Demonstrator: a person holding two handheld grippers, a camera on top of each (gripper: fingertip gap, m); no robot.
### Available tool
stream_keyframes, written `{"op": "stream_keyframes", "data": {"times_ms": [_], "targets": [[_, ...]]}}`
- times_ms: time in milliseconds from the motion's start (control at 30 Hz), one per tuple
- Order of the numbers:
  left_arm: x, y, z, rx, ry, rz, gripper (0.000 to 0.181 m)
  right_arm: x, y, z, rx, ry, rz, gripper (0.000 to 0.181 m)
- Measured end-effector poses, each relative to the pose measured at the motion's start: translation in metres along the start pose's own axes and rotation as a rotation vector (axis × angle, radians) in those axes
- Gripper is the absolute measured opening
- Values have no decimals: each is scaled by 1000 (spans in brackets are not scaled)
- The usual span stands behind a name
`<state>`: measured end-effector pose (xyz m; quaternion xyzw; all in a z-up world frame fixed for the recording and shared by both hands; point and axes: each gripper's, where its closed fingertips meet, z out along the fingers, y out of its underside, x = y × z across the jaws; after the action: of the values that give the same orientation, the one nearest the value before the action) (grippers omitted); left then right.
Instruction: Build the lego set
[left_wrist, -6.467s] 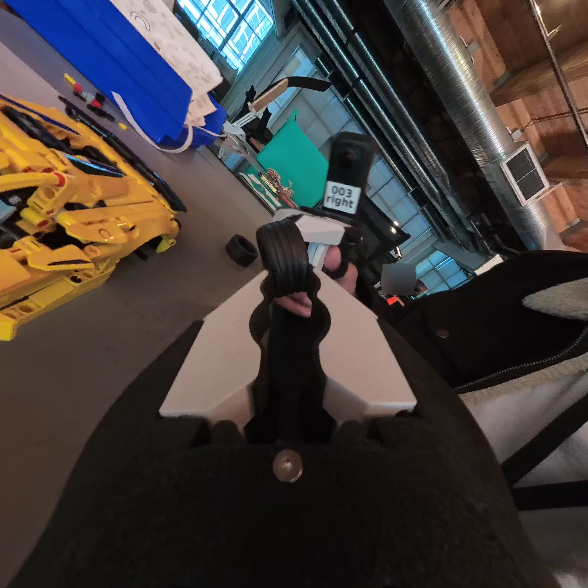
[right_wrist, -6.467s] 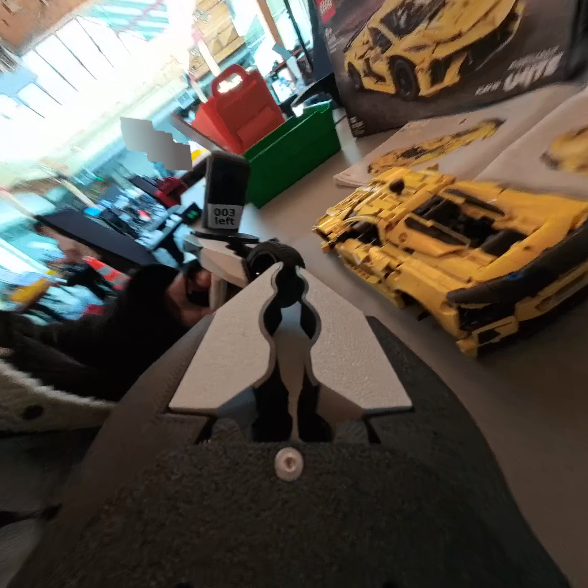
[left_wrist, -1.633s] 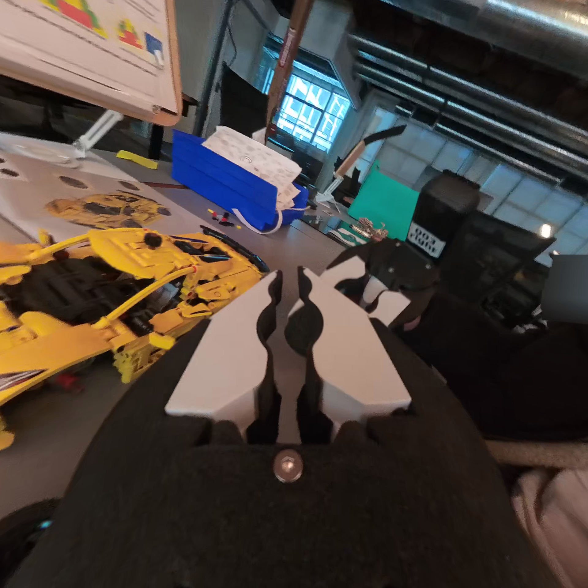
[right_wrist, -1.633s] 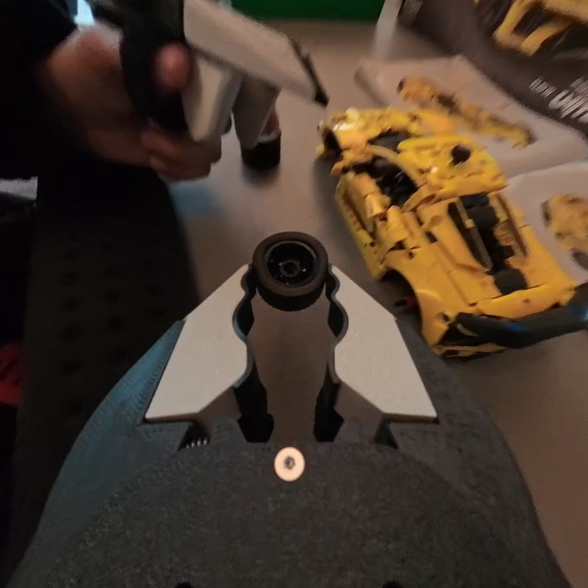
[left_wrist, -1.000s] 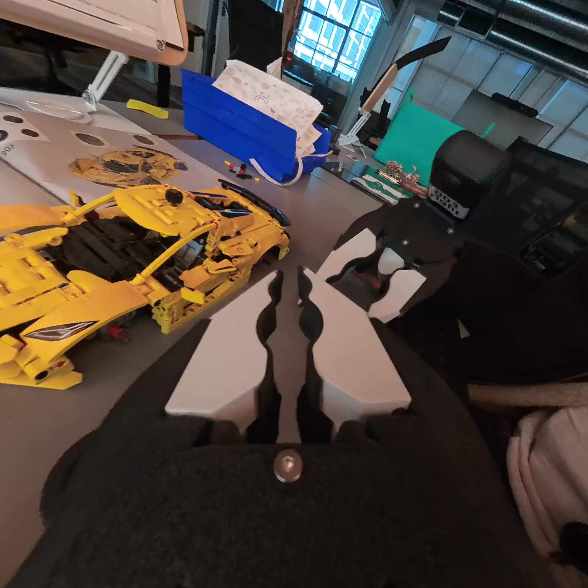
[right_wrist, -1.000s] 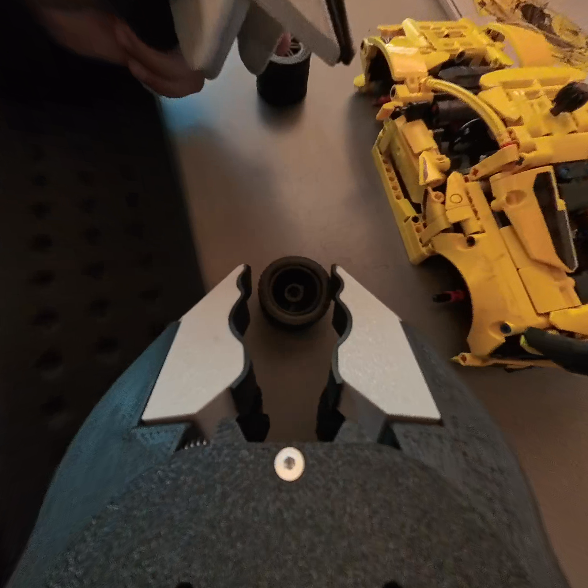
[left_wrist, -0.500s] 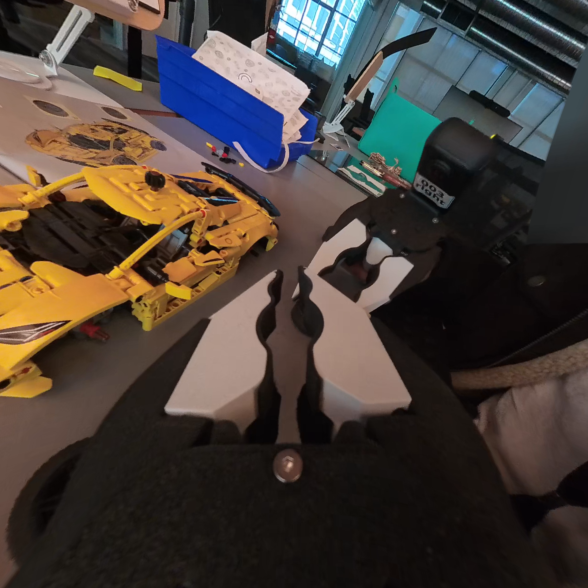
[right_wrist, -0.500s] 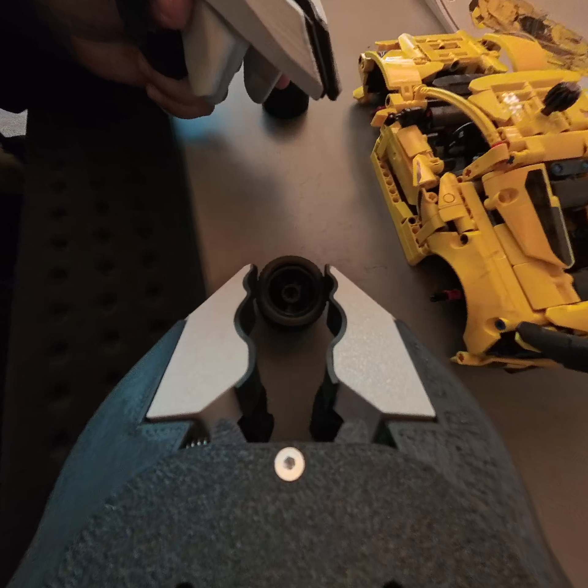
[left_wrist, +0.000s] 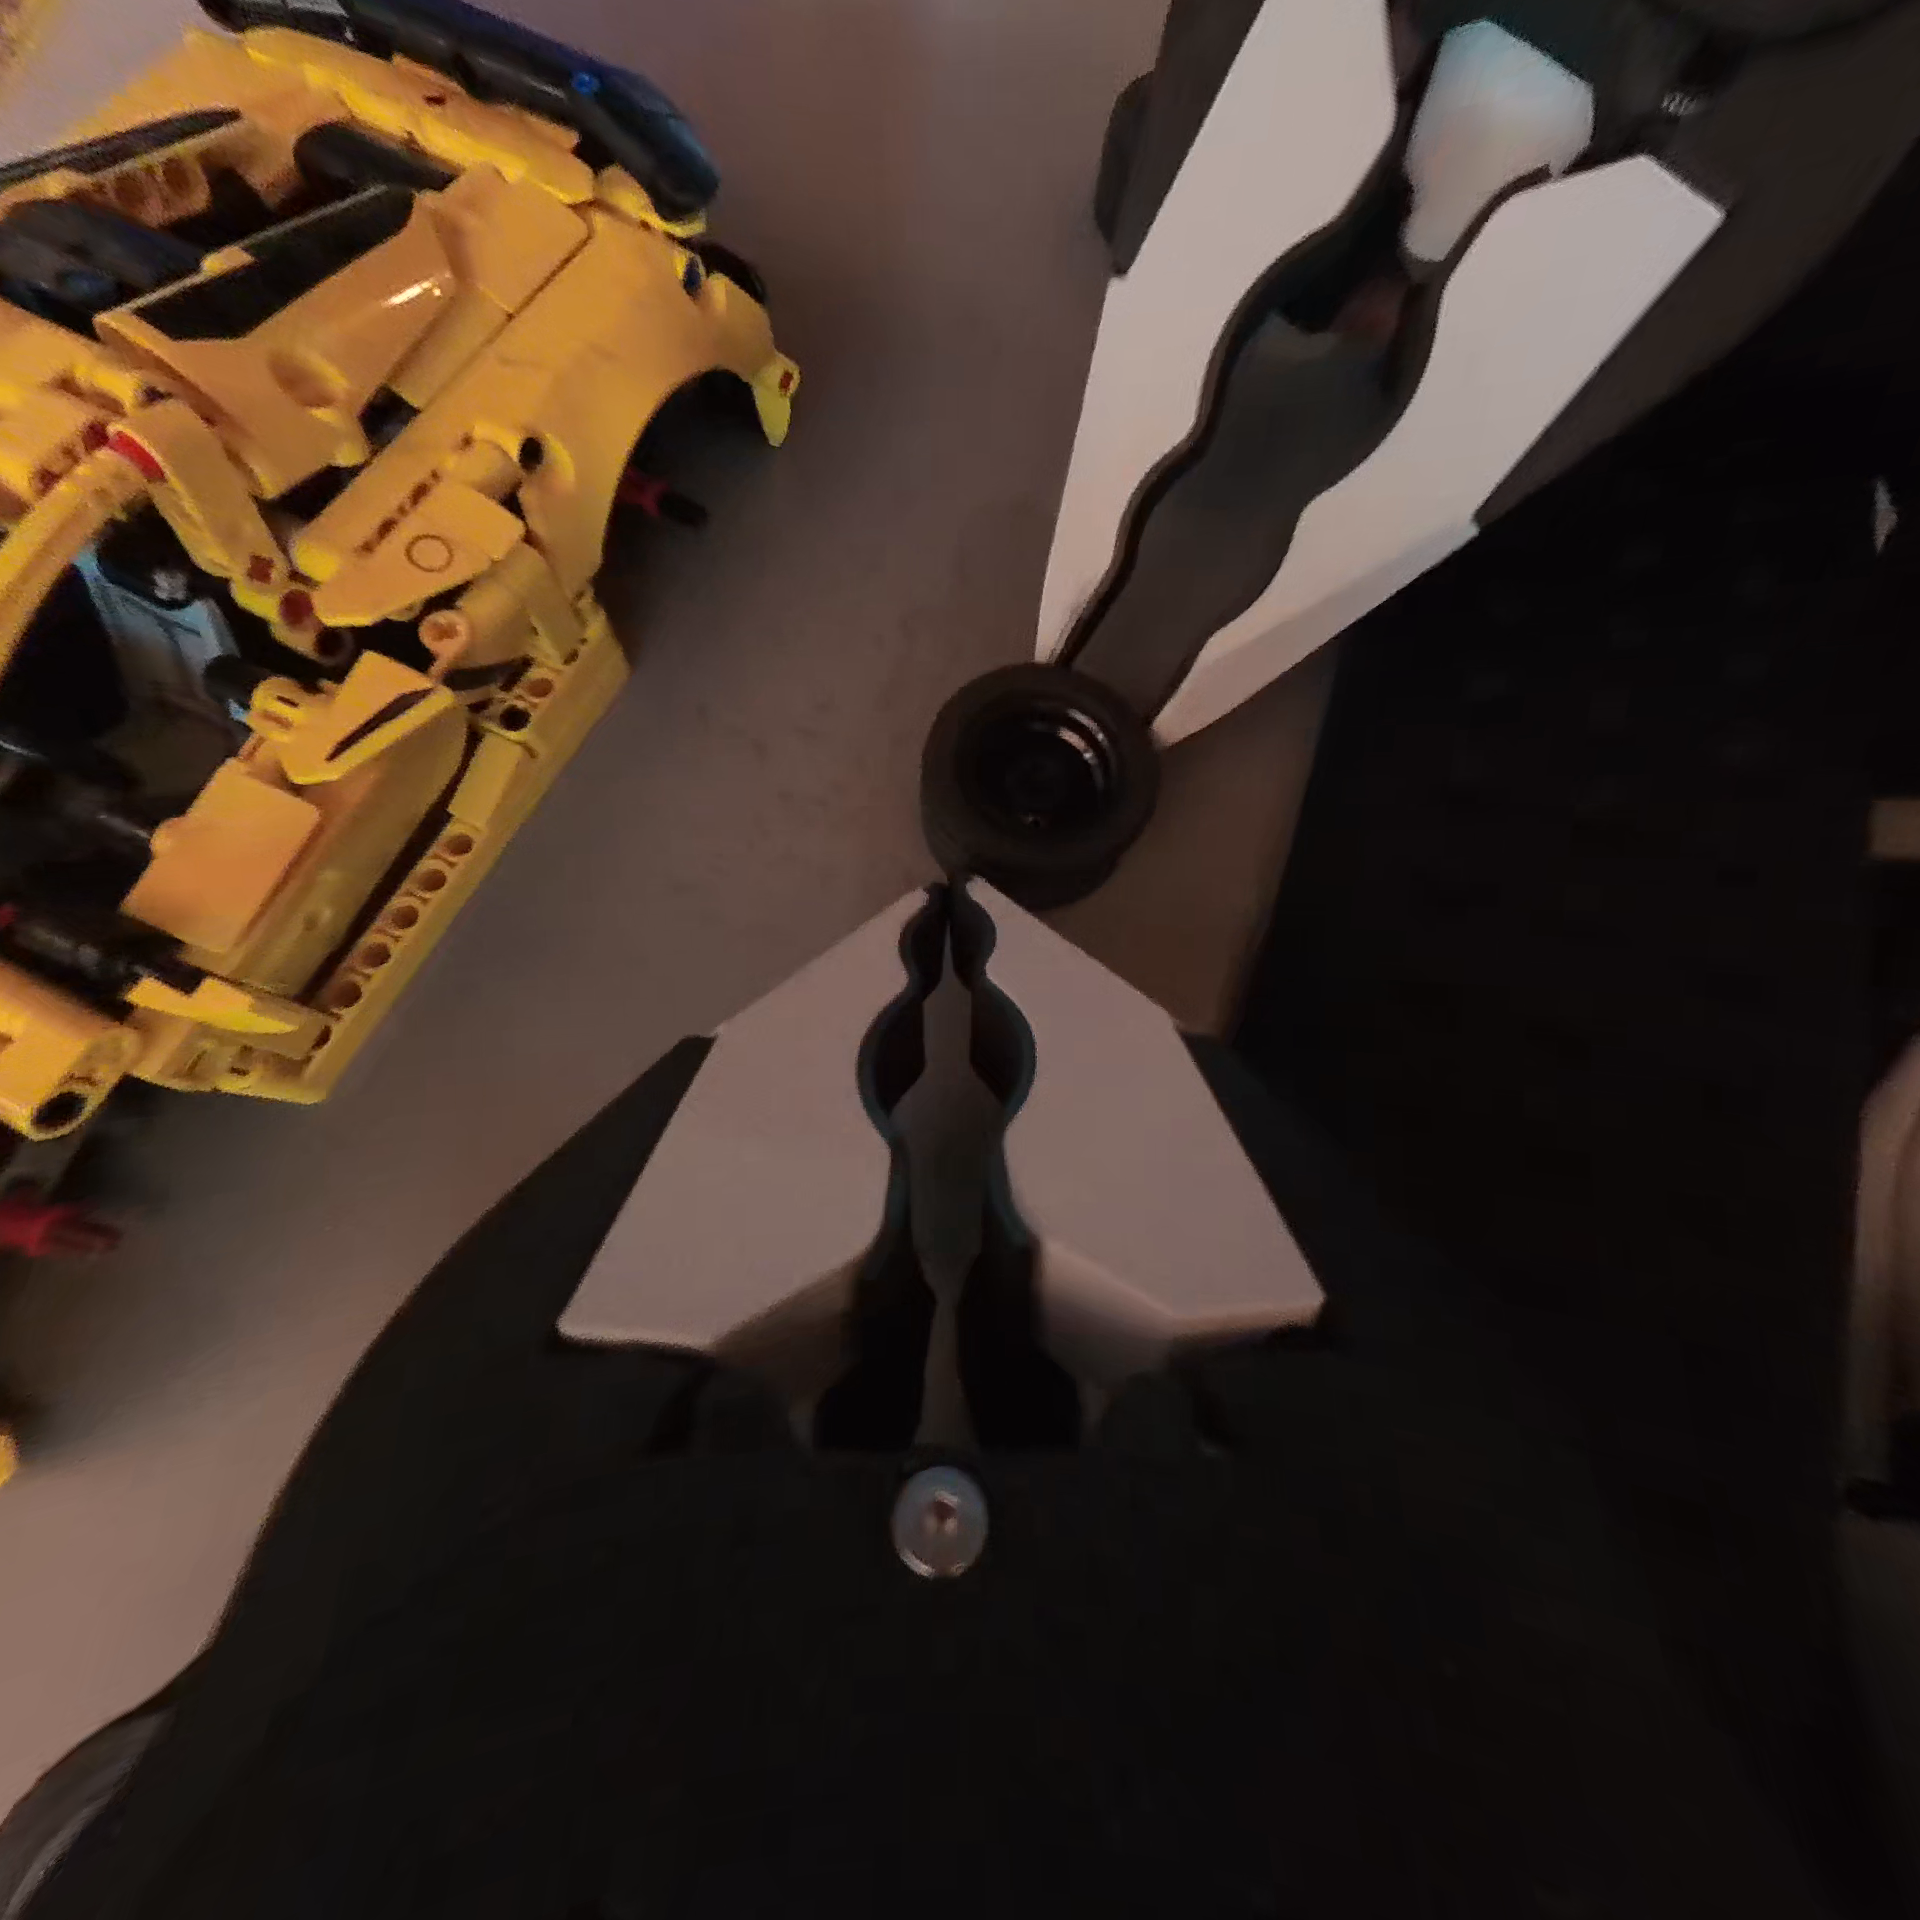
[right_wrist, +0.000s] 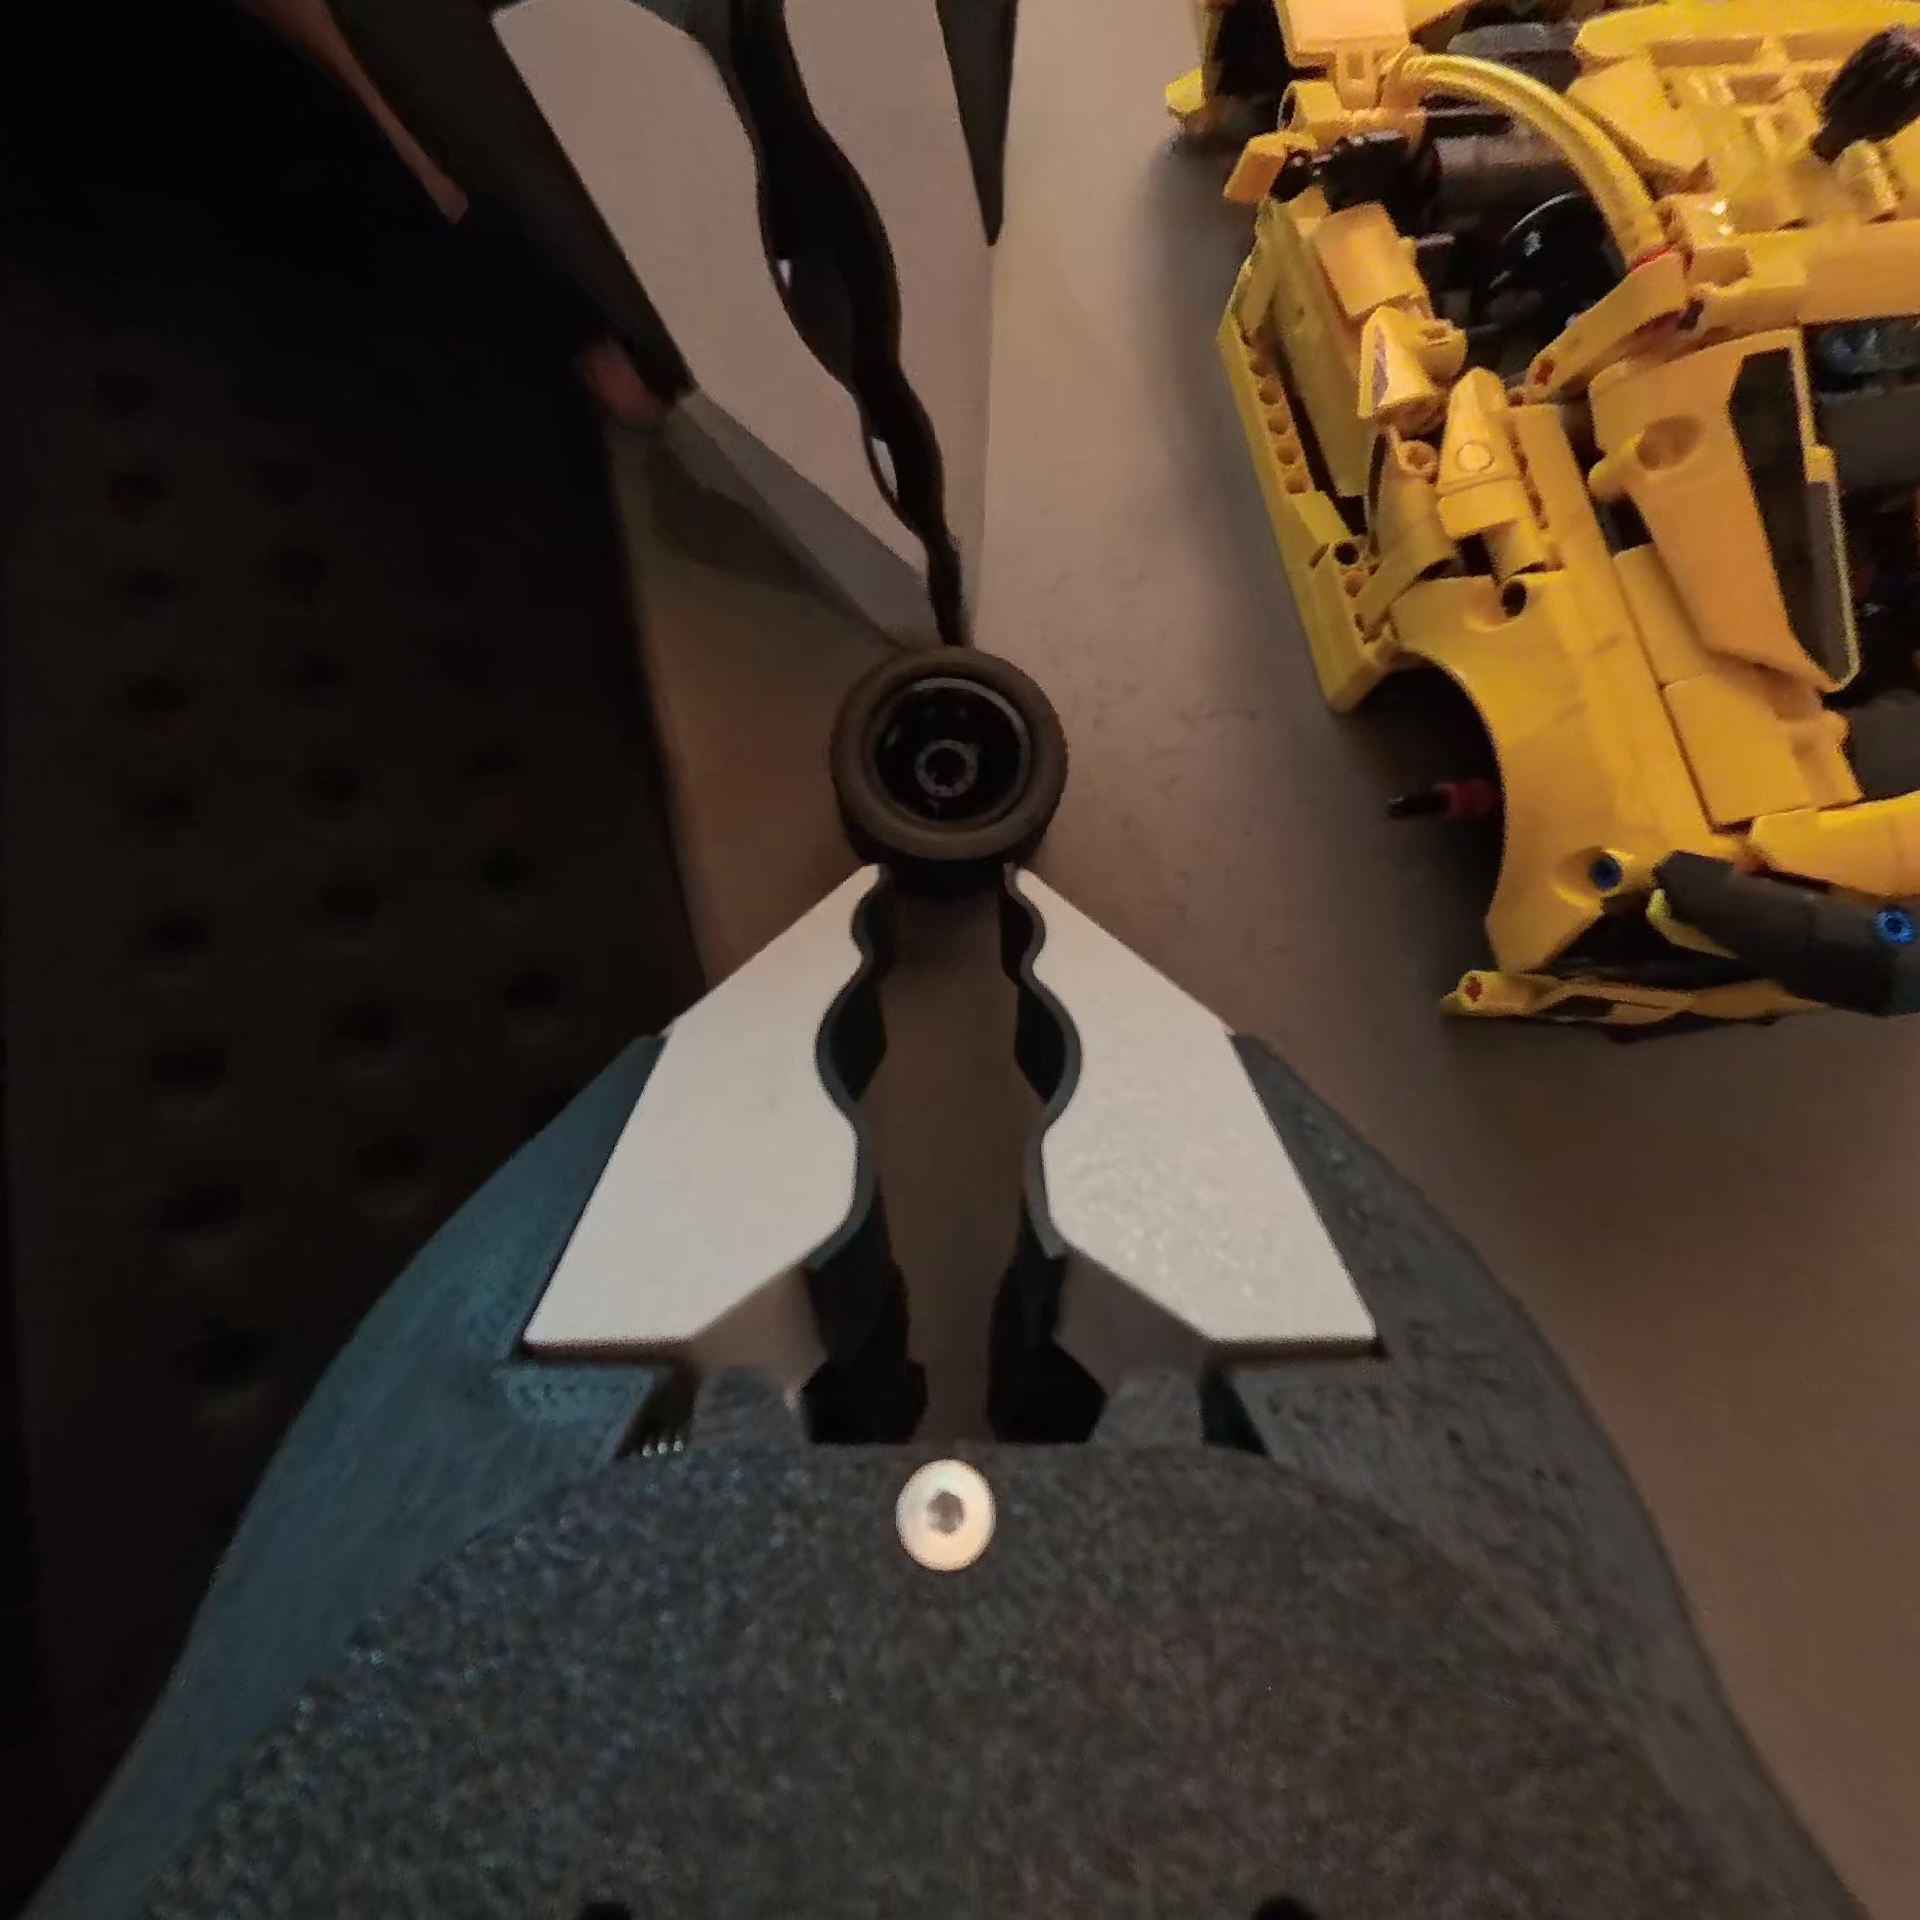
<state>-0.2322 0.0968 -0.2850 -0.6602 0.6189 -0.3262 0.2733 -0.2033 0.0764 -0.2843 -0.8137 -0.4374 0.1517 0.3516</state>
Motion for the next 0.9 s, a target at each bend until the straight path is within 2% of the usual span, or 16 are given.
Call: {"op": "stream_keyframes", "data": {"times_ms": [167, 333, 367, 433, 533, 600, 633, 667, 733, 800, 900], "targets": [[2, -4, 5, -2, -46, 71, 0, -2, -1, 2, -11, -8, 0, 16], [1, -2, 2, 16, -11, 32, 0, -1, 2, -1, -8, -16, 12, 18], [2, -4, 0, 39, 21, -7, 0, 0, 4, -3, -22, -16, 10, 23], [-9, -13, -10, 117, 11, -86, 0, 2, 3, -8, -30, -15, 26, 44], [-16, -18, -17, 169, 0, -127, 1, -3, -18, -2, 63, -36, 41, 65], [-15, -21, -19, 189, -16, -101, 2, -5, -14, 10, -4, -11, 9, 62], [-15, -22, -21, 201, -28, -84, 2, -4, -10, 14, -53, 5, -5, 54], [-14, -23, -22, 213, -32, -70, 2, 1, -11, 14, -61, 45, -17, 44], [-10, -27, -26, 244, -18, -45, 6, 4, -14, 13, -26, 42, 12, 43], [-8, -34, -36, 308, -14, -10, 14, -2, -25, 8, 61, -99, 185, 42], [7, -47, -63, 449, 58, 128, 37, -14, -60, -22, 297, -464, 481, 41]]}}
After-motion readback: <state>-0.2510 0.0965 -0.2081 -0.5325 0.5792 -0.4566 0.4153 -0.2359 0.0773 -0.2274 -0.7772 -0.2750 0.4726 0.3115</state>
